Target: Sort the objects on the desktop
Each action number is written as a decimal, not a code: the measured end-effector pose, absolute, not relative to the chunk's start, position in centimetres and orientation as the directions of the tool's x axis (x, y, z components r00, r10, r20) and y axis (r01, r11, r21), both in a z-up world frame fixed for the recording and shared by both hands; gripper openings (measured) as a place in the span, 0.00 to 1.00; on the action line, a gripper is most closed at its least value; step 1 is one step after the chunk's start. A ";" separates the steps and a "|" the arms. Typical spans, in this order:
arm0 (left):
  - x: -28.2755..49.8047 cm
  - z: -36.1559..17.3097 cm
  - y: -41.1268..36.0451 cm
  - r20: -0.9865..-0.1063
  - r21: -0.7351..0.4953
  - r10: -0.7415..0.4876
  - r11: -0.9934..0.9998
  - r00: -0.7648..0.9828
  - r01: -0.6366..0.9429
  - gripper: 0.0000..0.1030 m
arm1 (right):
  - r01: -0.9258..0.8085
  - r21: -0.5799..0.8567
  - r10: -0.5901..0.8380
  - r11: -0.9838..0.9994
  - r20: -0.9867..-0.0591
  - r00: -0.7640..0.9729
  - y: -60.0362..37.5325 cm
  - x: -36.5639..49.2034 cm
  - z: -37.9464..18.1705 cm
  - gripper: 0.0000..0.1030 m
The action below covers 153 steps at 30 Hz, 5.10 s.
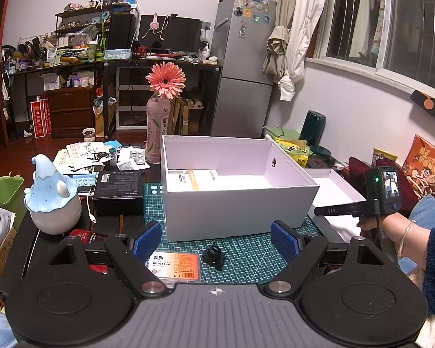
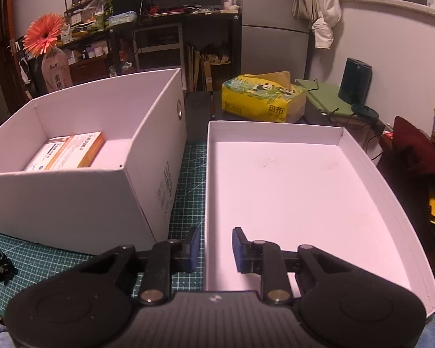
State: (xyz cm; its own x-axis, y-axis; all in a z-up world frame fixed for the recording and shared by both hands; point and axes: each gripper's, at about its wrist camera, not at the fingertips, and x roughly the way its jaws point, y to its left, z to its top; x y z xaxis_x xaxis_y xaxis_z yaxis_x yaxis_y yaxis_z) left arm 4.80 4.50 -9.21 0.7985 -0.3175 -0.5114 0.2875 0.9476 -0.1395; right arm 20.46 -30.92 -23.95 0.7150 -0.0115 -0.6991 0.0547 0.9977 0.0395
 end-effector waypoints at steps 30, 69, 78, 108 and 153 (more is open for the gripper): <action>5.9 -9.8 4.4 -0.551 -0.138 -0.302 0.952 0.778 0.272 0.80 | 0.004 0.024 0.015 1.000 -0.732 0.681 -30.7 24.8 -26.3 0.08; 6.5 -10.1 5.1 -0.560 -0.184 -0.317 0.948 0.766 0.258 0.80 | 0.087 0.472 0.236 0.877 -0.581 0.779 -36.4 19.4 -19.0 0.02; 6.3 -10.0 5.6 -0.538 -0.219 -0.346 0.938 0.769 0.269 0.80 | 0.098 0.539 0.276 0.836 -0.569 0.774 -38.1 19.8 -15.7 0.02; 5.8 -9.7 6.8 -0.489 -0.279 -0.378 0.922 0.786 0.269 0.80 | -0.200 0.727 0.545 0.656 -0.273 0.793 -31.3 24.4 1.1 0.04; 5.9 -9.9 8.4 -0.473 -0.338 -0.376 0.913 0.797 0.229 0.80 | -0.173 0.964 0.619 0.201 0.012 0.785 -23.0 29.2 -10.3 0.05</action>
State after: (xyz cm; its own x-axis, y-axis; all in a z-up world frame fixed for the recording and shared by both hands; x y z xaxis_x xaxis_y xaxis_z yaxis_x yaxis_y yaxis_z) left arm 5.87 8.38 -9.92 0.7973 -0.3755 -0.4726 0.2293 0.9127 -0.3384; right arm 29.17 -23.02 -10.26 0.7852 0.6191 0.0120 -0.1733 0.2012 0.9641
